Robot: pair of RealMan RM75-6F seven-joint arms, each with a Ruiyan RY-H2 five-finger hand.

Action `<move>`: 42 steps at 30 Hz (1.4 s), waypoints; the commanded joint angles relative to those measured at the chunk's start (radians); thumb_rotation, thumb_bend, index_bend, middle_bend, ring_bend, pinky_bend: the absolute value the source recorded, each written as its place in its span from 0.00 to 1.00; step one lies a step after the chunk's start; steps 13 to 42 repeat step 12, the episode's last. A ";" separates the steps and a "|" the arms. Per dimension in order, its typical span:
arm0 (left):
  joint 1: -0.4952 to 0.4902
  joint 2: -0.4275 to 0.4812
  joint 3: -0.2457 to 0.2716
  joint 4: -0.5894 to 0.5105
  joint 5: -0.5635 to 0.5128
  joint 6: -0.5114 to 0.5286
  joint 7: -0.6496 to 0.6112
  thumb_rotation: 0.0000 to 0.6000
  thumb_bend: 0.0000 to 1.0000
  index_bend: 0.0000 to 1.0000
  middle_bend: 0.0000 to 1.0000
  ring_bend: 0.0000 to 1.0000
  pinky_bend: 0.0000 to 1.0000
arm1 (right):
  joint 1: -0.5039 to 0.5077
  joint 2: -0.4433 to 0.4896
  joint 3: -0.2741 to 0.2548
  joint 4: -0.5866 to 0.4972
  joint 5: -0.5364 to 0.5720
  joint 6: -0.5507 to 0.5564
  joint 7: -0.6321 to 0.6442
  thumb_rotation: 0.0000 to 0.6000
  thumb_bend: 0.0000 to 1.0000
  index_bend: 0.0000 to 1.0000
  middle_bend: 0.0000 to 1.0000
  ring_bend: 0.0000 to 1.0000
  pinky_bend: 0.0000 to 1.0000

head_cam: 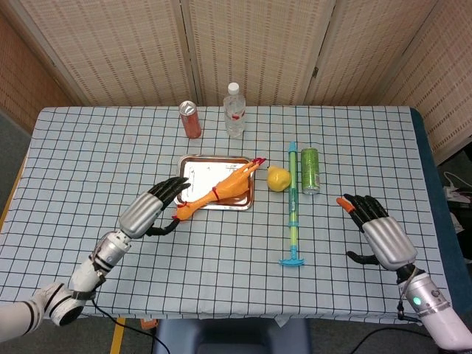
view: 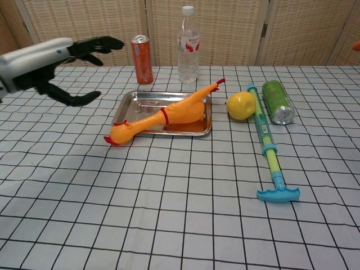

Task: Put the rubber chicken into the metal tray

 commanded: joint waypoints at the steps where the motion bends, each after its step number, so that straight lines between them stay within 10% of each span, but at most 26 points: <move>1: 0.307 0.126 0.158 -0.033 0.023 0.290 0.150 1.00 0.42 0.00 0.00 0.00 0.09 | -0.158 -0.053 -0.081 0.027 -0.097 0.193 -0.172 1.00 0.13 0.00 0.00 0.00 0.00; 8: 0.490 0.126 0.219 0.069 0.059 0.454 0.080 1.00 0.42 0.00 0.00 0.00 0.08 | -0.309 -0.124 -0.156 0.155 -0.161 0.341 -0.093 1.00 0.13 0.00 0.00 0.00 0.00; 42: 0.496 0.157 0.240 0.047 0.079 0.409 0.090 1.00 0.42 0.00 0.00 0.00 0.08 | -0.331 -0.117 -0.150 0.179 -0.219 0.398 -0.115 1.00 0.13 0.00 0.00 0.00 0.00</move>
